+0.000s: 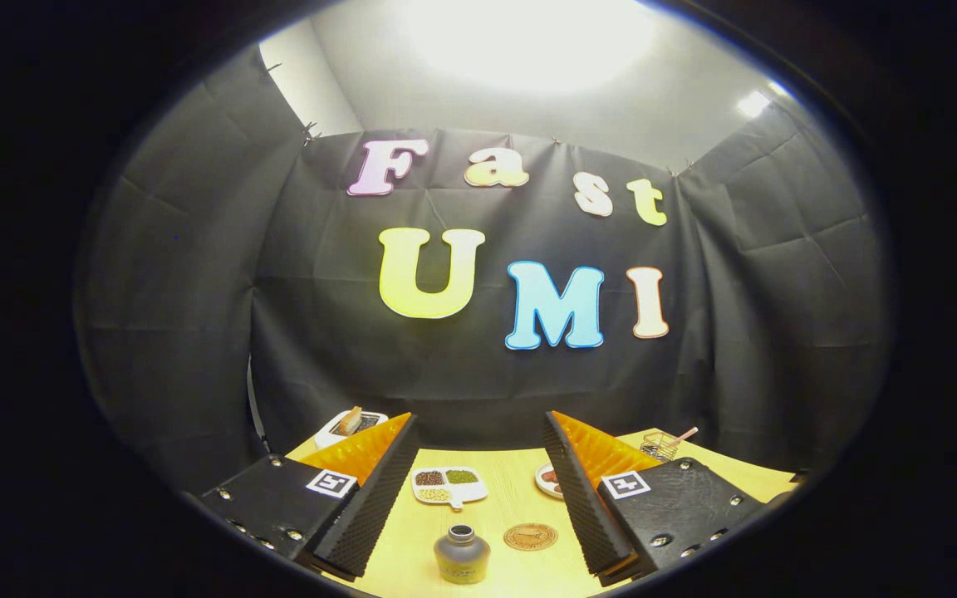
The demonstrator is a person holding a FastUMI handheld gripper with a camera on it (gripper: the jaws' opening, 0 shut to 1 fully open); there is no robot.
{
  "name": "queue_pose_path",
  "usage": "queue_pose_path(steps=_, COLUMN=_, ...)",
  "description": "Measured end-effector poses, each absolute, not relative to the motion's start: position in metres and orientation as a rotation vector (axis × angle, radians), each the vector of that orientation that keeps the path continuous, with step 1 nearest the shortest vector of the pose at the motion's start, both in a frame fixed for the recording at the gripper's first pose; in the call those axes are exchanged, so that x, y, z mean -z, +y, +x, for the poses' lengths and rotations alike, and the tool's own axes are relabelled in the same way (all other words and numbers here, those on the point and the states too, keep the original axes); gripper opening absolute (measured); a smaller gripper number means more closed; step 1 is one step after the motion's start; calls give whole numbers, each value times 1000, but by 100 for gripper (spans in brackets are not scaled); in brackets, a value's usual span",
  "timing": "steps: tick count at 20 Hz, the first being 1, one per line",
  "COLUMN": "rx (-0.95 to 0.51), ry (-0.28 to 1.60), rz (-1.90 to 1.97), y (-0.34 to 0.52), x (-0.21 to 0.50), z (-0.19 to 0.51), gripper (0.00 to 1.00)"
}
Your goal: Take the bottle from table, then pour the juice into the cup, finally place the bottle on the coaster
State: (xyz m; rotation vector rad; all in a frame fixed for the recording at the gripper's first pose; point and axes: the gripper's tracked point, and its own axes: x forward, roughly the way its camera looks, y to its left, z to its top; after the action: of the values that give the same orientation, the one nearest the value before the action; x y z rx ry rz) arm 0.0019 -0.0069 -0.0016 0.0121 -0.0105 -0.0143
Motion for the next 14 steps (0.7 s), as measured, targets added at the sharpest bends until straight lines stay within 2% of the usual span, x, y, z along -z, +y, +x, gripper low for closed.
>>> queue_pose_path(steps=5, rx=12, ry=-15, rz=1, y=-7, x=0, z=5, gripper=92)
queue_pose_path(steps=14, rx=30, ry=4, rz=-77, y=-2, x=76, z=29, gripper=92)
